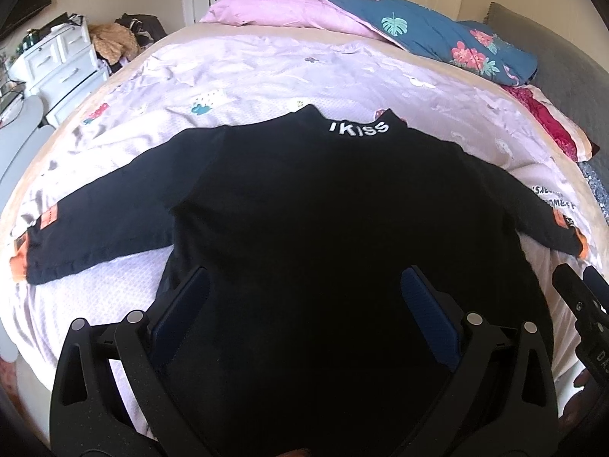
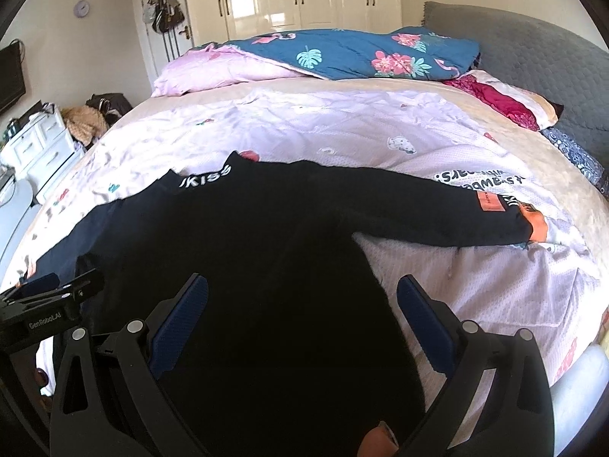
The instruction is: Fold small clothes
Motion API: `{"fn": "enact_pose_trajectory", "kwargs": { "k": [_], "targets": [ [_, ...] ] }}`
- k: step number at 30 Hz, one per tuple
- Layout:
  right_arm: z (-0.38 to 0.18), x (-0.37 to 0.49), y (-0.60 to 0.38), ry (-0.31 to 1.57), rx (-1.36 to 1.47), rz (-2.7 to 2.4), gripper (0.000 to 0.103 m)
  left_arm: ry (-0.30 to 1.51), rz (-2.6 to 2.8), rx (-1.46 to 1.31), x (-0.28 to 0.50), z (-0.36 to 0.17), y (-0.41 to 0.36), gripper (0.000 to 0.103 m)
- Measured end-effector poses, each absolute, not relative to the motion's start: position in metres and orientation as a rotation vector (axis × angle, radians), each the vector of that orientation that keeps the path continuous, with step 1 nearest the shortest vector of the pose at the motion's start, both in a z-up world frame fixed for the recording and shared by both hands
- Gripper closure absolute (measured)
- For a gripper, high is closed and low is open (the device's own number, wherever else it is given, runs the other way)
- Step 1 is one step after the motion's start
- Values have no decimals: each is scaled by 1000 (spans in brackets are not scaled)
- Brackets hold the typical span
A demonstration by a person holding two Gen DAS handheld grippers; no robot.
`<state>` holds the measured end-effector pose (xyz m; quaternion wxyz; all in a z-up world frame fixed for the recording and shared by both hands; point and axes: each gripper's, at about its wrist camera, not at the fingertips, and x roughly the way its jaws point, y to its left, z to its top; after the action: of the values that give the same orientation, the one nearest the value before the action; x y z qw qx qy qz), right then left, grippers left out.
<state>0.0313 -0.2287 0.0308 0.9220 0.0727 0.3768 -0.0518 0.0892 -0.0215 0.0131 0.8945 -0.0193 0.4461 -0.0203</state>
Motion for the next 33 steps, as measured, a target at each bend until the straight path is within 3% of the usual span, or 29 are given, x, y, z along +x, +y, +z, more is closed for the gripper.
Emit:
{"fn": "enact_pose_trajectory", "kwargs": {
  "k": [33],
  "targets": [
    [-9, 78, -400, 820, 453, -457, 4, 994, -205, 83, 176, -2, -117, 9]
  ]
}}
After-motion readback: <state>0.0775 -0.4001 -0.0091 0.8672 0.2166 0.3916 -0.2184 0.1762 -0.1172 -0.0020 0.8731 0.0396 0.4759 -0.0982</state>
